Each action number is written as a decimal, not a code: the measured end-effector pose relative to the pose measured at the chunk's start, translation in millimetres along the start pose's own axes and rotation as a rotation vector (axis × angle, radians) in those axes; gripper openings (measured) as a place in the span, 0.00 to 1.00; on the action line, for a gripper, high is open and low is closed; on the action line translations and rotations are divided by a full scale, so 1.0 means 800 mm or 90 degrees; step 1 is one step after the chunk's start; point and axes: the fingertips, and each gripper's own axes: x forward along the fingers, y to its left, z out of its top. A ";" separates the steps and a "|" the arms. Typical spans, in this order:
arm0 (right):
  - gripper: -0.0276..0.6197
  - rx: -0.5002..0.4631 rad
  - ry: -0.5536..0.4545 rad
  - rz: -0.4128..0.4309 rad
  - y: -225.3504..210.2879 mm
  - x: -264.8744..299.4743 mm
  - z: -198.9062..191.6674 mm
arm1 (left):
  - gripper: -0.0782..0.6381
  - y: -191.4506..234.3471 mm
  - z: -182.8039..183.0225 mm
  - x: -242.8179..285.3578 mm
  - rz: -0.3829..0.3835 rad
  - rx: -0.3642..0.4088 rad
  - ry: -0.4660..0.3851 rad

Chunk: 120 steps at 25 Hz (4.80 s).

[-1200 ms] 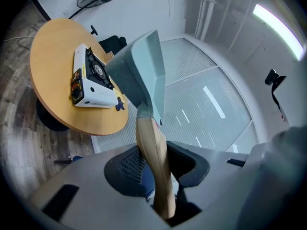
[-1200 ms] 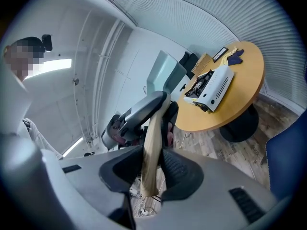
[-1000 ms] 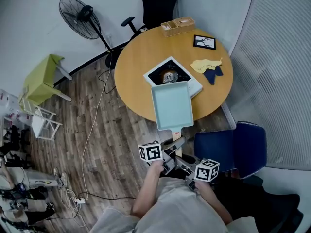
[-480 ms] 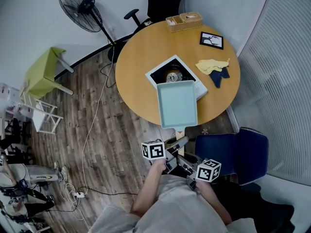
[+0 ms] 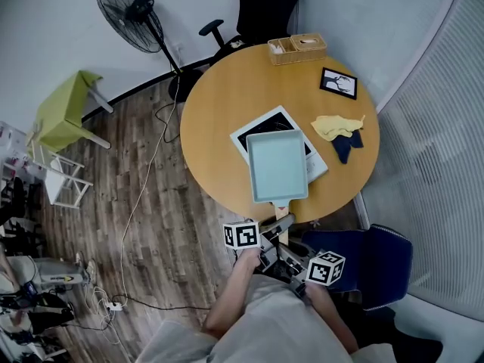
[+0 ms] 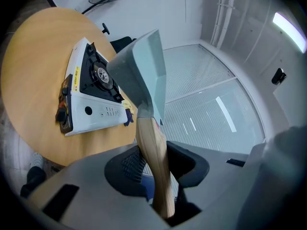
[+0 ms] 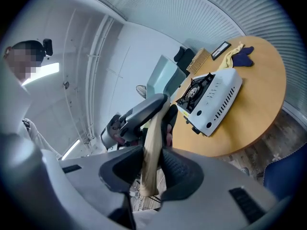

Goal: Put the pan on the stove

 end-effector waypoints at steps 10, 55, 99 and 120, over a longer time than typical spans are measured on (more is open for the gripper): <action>0.24 0.009 0.012 -0.030 -0.021 0.038 0.057 | 0.30 0.022 0.063 0.029 0.005 -0.025 0.008; 0.25 -0.009 0.194 0.033 -0.144 0.028 0.157 | 0.30 0.103 0.122 0.141 0.089 -0.170 -0.170; 0.35 -0.106 0.204 0.003 -0.167 0.026 0.218 | 0.40 0.128 0.130 0.135 0.135 -0.189 -0.215; 0.34 -0.393 0.132 -0.077 -0.150 0.081 0.315 | 0.42 0.091 0.177 0.001 0.483 0.272 -0.201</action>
